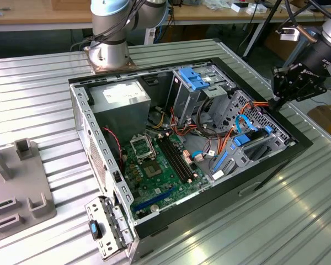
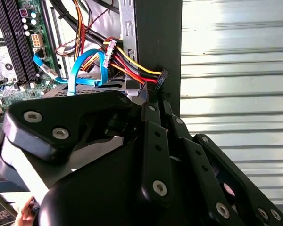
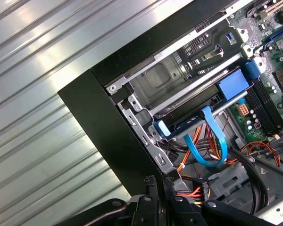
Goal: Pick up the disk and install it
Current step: 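Insert the second disk wire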
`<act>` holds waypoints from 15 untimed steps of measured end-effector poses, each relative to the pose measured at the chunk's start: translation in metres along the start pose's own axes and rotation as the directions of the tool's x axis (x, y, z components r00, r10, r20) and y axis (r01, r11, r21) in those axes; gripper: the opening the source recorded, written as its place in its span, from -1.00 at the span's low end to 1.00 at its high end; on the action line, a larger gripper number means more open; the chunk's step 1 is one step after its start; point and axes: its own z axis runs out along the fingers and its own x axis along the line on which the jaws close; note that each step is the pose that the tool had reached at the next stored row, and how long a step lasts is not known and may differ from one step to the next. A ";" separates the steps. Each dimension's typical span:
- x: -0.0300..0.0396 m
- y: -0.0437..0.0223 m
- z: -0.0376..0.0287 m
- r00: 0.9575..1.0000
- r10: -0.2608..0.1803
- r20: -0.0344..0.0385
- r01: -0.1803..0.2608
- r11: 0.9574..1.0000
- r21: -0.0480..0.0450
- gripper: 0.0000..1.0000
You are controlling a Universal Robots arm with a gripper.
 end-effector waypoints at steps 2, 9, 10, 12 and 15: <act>0.0000 0.0000 0.0000 1.000 0.000 0.000 0.000 1.000 0.000 -0.68; -0.0018 0.0034 -0.0079 0.995 0.099 -0.007 -0.099 0.995 0.028 -0.68; -0.0053 0.0072 -0.0074 0.995 0.101 -0.011 -0.101 0.995 0.026 -0.68; -0.0072 0.0089 -0.0072 0.995 0.102 -0.013 -0.102 0.995 0.025 -0.68; -0.0103 0.0117 -0.0069 0.995 0.102 -0.014 -0.102 0.994 0.024 -0.68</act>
